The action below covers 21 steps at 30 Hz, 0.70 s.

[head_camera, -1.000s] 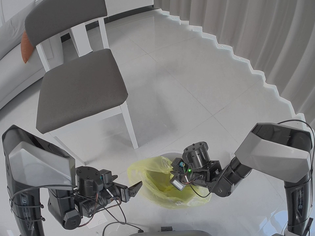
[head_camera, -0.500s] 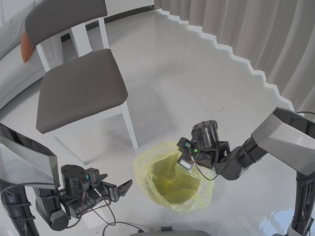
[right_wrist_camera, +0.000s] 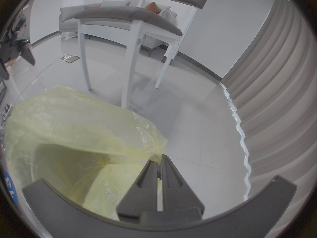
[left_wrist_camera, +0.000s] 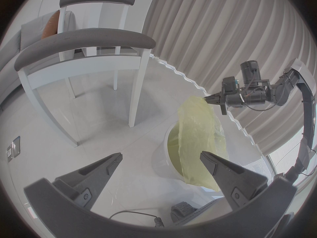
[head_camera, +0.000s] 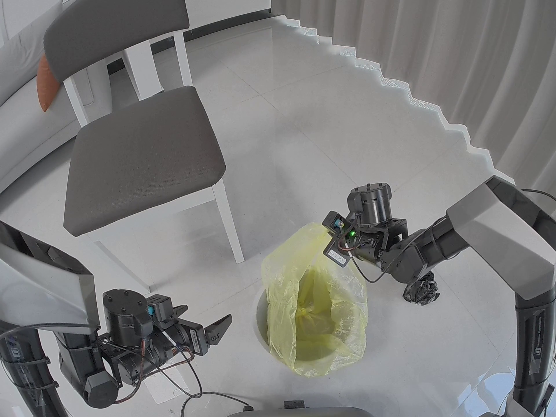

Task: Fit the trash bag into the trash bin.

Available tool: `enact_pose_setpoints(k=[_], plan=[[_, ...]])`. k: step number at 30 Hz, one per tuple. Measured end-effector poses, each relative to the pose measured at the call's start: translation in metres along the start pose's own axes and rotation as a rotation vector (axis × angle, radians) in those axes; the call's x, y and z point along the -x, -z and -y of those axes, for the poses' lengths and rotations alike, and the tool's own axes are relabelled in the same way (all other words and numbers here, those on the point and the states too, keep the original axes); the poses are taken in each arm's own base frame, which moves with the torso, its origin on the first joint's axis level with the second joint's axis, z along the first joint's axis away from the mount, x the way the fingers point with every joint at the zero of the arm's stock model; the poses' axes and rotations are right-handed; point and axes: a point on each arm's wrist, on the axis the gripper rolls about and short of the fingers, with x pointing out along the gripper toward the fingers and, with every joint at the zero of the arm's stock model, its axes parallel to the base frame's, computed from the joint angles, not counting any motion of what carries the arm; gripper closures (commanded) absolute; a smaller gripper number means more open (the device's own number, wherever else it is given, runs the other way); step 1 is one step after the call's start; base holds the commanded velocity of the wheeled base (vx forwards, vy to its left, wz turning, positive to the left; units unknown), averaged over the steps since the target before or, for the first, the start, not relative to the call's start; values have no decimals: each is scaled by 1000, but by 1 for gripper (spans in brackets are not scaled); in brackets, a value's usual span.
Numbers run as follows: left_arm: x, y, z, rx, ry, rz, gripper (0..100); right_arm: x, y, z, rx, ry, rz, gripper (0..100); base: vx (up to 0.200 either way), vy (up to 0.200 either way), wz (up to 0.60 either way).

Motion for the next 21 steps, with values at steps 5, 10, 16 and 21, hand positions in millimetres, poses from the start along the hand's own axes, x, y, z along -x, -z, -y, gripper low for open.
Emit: enact_pose_setpoints(k=[5,10,16,21], plan=[[-1,1,0,1,1,-3,0,-21,9,-8,14,-8,-28,100,0,0,0],[-2,1,1,0,2,-6,0,-34,15,-16,24,3,-51,0,0,0,0],[-4,2,1,4,-8,-3,0,-36,8,-25,5,-1,-29,0,0,0,0],[-9,-4,6,30,-33,41,0,-27,4,-30,-78,-16,-26,0,0,0,0]])
